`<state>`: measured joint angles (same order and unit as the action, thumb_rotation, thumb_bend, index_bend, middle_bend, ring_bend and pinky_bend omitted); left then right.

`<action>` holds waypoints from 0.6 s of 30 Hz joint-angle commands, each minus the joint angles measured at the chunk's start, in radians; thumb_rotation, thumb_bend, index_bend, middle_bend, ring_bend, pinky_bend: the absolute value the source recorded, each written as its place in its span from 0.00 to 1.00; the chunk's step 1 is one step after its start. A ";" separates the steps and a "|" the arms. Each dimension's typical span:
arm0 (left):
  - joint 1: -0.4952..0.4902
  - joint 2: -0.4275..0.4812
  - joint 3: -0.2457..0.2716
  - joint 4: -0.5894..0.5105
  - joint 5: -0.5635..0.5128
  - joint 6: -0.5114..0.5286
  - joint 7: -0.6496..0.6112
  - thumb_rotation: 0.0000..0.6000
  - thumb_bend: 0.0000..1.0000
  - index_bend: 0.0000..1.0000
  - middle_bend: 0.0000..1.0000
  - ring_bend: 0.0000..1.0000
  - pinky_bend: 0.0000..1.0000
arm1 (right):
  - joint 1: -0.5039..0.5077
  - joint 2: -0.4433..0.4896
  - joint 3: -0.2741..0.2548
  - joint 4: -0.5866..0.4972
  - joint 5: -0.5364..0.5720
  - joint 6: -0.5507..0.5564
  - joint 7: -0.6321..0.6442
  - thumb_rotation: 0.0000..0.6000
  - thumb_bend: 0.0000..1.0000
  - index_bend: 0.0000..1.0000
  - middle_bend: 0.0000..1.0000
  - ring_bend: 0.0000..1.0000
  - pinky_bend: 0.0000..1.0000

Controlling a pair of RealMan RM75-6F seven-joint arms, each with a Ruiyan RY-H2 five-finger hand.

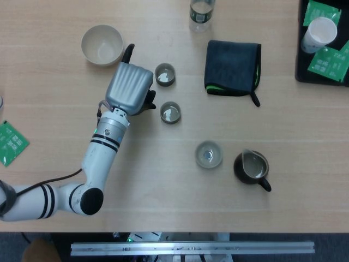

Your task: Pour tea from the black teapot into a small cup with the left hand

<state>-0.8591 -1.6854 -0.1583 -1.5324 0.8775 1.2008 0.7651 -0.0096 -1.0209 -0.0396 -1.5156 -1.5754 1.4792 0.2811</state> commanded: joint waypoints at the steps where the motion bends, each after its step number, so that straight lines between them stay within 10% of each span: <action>1: -0.006 -0.024 -0.005 0.026 0.010 -0.002 0.010 0.87 0.36 0.89 1.00 0.83 0.10 | 0.000 0.000 0.000 0.000 0.000 -0.001 0.000 1.00 0.00 0.17 0.16 0.04 0.03; 18: 0.003 -0.091 0.005 0.130 0.105 -0.001 0.012 0.88 0.36 0.89 1.00 0.83 0.10 | -0.003 0.004 0.001 -0.008 0.003 0.001 -0.008 1.00 0.00 0.17 0.16 0.04 0.03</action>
<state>-0.8574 -1.7745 -0.1529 -1.4042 0.9801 1.2009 0.7781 -0.0123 -1.0168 -0.0381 -1.5236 -1.5724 1.4801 0.2730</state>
